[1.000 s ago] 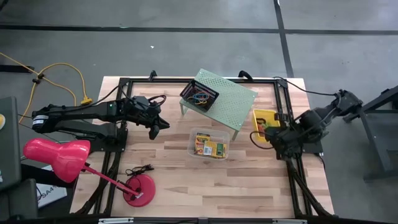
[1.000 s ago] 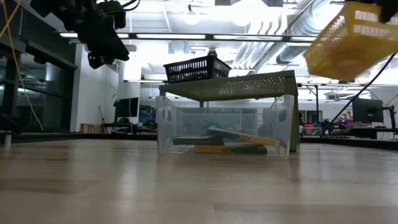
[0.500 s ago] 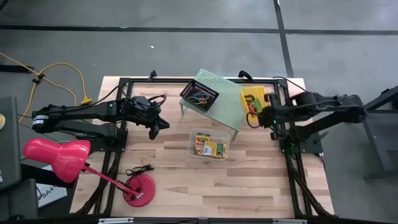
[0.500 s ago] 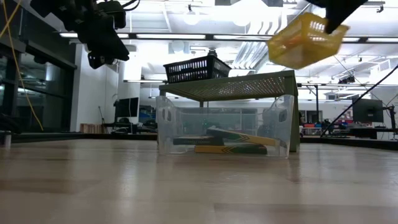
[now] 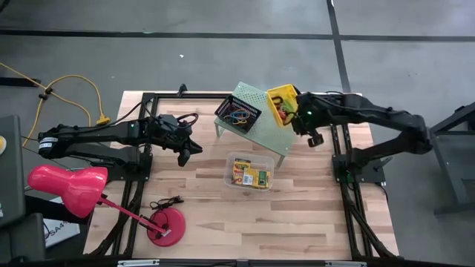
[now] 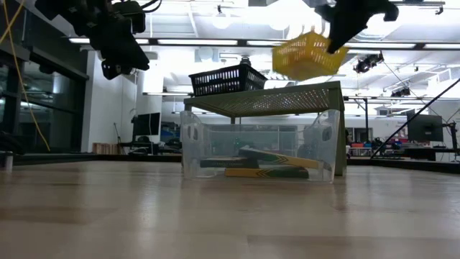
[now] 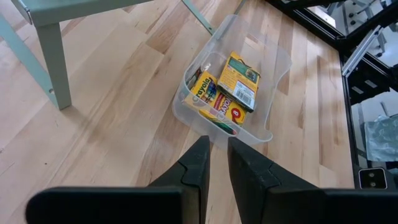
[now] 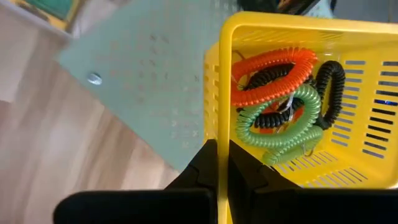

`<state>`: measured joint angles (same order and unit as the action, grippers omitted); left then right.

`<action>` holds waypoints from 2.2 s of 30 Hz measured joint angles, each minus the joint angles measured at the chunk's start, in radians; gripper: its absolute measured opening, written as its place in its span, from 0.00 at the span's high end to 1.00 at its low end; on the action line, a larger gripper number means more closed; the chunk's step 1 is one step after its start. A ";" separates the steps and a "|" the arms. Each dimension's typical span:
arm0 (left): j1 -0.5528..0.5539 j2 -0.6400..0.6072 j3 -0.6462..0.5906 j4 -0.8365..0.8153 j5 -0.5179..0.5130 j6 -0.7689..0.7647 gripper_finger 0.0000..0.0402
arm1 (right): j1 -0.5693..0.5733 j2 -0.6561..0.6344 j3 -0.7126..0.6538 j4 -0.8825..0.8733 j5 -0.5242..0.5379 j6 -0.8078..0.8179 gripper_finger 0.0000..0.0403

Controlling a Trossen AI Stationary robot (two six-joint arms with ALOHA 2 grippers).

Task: Pick & Place Office Desk Supplies
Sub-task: Put the yellow bin with spring keychains on the shelf

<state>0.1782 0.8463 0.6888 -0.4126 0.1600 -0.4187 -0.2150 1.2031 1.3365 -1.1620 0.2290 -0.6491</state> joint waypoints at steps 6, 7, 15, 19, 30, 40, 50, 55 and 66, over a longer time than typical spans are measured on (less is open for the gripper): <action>0.000 0.000 0.000 0.000 0.000 0.000 0.87 | -0.076 0.092 0.000 -0.001 -0.004 -0.107 0.99; 0.000 0.000 0.000 0.000 0.000 0.000 0.87 | -0.086 0.106 0.000 -0.001 -0.004 -0.126 0.99; 0.000 0.000 0.000 0.002 0.000 0.000 0.87 | -0.130 0.163 0.000 -0.001 -0.094 -0.157 0.99; 0.000 0.000 0.000 0.002 0.000 0.000 0.87 | -0.132 0.163 0.000 0.000 -0.107 -0.171 0.99; 0.000 0.000 0.000 0.002 0.000 0.000 0.87 | -0.159 0.161 0.000 0.001 -0.080 -0.482 0.99; 0.000 0.000 0.000 0.002 0.000 0.000 0.87 | -0.275 0.160 0.000 0.048 -0.087 -0.633 0.99; 0.000 0.000 0.000 0.002 0.000 0.000 0.87 | -0.363 0.161 0.000 0.143 -0.234 -0.726 0.99; 0.000 0.000 0.000 0.002 0.000 0.000 0.87 | -0.363 0.162 0.000 0.150 -0.238 -0.744 0.99; 0.000 0.000 0.000 0.002 0.000 0.000 0.87 | -0.364 0.163 0.000 0.149 -0.257 -0.723 0.99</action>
<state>0.1781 0.8463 0.6888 -0.4104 0.1600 -0.4189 -0.5789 1.3660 1.3361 -1.0130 -0.0282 -1.3723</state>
